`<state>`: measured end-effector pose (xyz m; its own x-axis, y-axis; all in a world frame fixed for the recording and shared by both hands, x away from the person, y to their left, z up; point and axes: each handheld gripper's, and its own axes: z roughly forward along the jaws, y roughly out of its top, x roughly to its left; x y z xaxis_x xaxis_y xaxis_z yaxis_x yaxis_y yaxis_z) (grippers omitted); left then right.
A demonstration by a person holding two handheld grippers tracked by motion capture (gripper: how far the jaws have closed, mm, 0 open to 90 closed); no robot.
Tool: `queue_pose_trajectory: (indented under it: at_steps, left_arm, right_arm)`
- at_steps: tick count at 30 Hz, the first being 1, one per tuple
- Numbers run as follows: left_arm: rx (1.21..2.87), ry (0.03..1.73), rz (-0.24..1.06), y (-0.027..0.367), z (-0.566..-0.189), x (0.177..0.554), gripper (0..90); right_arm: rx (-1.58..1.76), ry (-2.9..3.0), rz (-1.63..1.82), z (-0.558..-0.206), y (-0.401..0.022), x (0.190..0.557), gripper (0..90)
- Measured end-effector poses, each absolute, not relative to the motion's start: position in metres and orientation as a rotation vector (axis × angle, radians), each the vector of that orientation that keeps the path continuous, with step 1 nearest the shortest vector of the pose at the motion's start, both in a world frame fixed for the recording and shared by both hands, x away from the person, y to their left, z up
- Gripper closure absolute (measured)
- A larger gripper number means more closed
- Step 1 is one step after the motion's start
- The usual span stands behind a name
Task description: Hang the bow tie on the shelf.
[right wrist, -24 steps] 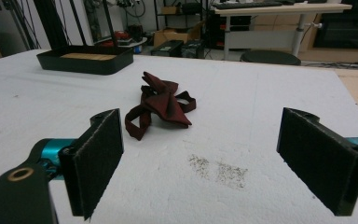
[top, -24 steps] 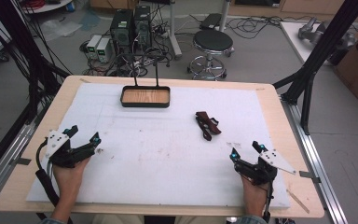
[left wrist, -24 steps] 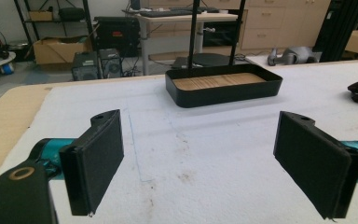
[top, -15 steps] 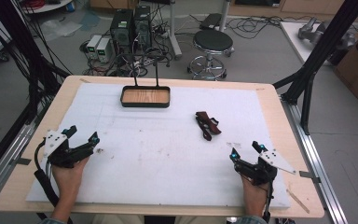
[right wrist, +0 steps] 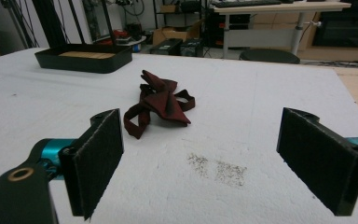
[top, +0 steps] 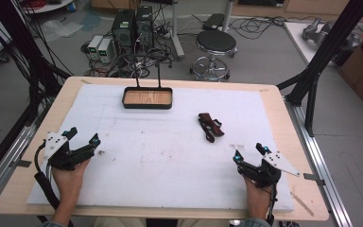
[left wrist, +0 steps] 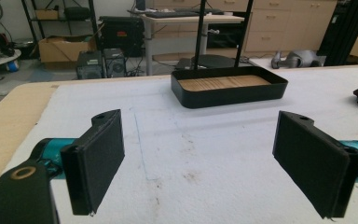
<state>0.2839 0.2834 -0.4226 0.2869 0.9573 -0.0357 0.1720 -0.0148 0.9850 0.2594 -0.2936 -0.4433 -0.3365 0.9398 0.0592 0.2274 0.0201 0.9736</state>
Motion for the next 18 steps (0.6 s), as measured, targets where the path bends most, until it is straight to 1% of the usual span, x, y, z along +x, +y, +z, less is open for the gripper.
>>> queue_pose_trajectory:
  at_steps: [13, 18]
  left_arm:
    - [1.447, 1.120, 0.892, 0.283, -0.423, 0.284, 16.9]
    - [1.438, 1.115, 0.897, 0.283, -0.423, 0.283, 16.9]
  right_arm:
    - [1.226, 1.623, 1.359, -0.441, -0.295, 0.263, 13.6]
    - [1.184, 1.659, 1.328, -0.431, -0.290, 0.270, 13.7]
